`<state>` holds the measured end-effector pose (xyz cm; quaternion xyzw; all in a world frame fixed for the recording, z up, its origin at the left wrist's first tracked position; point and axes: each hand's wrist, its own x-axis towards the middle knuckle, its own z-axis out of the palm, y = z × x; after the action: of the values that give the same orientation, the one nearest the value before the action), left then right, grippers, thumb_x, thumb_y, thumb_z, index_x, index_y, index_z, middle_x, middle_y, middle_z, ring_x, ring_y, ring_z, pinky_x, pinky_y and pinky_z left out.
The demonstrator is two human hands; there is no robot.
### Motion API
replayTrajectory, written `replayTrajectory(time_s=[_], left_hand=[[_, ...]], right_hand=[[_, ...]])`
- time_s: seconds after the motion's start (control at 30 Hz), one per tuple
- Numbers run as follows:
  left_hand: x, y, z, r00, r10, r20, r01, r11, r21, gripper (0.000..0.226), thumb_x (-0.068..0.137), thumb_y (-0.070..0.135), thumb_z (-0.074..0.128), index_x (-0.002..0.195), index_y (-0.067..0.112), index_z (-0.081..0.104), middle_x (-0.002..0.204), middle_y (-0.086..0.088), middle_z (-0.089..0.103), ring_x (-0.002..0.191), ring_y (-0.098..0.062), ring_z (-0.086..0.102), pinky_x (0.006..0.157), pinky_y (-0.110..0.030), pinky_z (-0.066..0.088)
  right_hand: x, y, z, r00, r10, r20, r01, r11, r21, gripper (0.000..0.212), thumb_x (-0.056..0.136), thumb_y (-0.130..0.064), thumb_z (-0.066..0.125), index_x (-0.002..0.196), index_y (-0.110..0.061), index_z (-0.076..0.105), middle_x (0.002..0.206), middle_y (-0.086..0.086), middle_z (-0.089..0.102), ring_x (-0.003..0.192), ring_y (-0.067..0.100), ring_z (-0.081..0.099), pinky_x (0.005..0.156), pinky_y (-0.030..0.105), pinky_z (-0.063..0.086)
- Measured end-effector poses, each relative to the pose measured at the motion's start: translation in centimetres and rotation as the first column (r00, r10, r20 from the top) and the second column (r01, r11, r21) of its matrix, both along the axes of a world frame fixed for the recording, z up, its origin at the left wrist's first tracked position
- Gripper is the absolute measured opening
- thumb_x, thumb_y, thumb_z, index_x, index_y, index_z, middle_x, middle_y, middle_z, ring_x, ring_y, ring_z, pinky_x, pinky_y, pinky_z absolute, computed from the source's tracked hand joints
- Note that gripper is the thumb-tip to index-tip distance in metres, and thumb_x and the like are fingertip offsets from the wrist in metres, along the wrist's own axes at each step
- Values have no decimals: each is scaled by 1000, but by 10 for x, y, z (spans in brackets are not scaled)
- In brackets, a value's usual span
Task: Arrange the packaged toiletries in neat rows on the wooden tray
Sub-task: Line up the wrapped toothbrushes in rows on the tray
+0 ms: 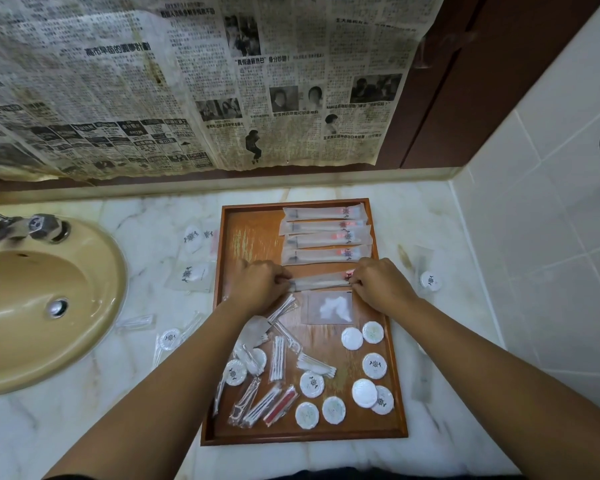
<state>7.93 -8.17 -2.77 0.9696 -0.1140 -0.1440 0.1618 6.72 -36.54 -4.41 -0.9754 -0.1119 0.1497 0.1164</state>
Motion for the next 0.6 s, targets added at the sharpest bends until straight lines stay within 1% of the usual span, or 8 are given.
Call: replayTrajectory(time_s=[0.07,0.1,0.2,0.27,0.33,0.47,0.53,0.6], left_hand=[[2,2,-1,999,-30,-20,31,999,21,18,95,46,64,103,36,76,107,17,72,96,-6,61,107,-46,24],[2,1,0,998,-54,-14,54,998,42,17,95,47,64,100,35,76,105,17,73,94,-7,60,106,-45,25],[2,-5,4,992,-127,12,125,985,120,19,95,44,62,98,30,75,102,13,72,92,-11,60,101,-42,29],[2,-10,6,985,-169,39,160,973,166,20,94,40,59,98,28,75,101,10,72,94,-13,61,100,-41,28],[1,-13,4,982,-177,67,161,968,194,19,91,36,57,94,29,74,98,9,72,91,-15,62,97,-40,29],[-3,-16,-1,977,-184,111,149,953,263,18,86,30,55,78,25,71,78,7,67,73,-19,60,85,-38,33],[-3,-16,-5,980,-161,118,127,959,253,17,85,29,55,77,24,70,76,7,65,70,-18,60,83,-37,35],[-2,-15,-8,990,-105,92,87,980,180,16,86,32,56,81,26,70,82,9,65,74,-16,61,86,-38,37]], right_hand=[[4,3,1,993,-111,-42,112,993,39,20,90,-20,64,86,-30,81,93,-10,74,88,24,64,88,34,45],[7,5,1,987,-145,-68,147,989,26,18,90,-23,65,85,-32,80,93,-13,74,92,21,64,90,35,40],[17,9,6,977,-162,-139,163,987,-5,20,90,-21,63,78,-33,74,92,-15,73,97,15,63,94,36,30],[20,9,10,974,-168,-151,168,986,-13,18,91,-23,64,79,-32,75,93,-16,73,99,13,62,98,36,29],[20,9,12,976,-165,-142,164,986,-21,17,92,-27,63,81,-30,76,93,-15,74,99,12,62,98,37,29],[14,11,11,987,-140,-80,137,990,-34,17,94,-29,59,88,-29,75,95,-10,70,95,18,63,92,38,29],[11,12,10,993,-114,-14,114,994,2,13,95,-31,62,97,-30,74,102,-7,65,96,21,62,93,38,33],[7,11,11,998,-61,26,59,996,61,16,96,-32,63,105,-29,76,107,-4,64,97,22,61,93,37,35]])
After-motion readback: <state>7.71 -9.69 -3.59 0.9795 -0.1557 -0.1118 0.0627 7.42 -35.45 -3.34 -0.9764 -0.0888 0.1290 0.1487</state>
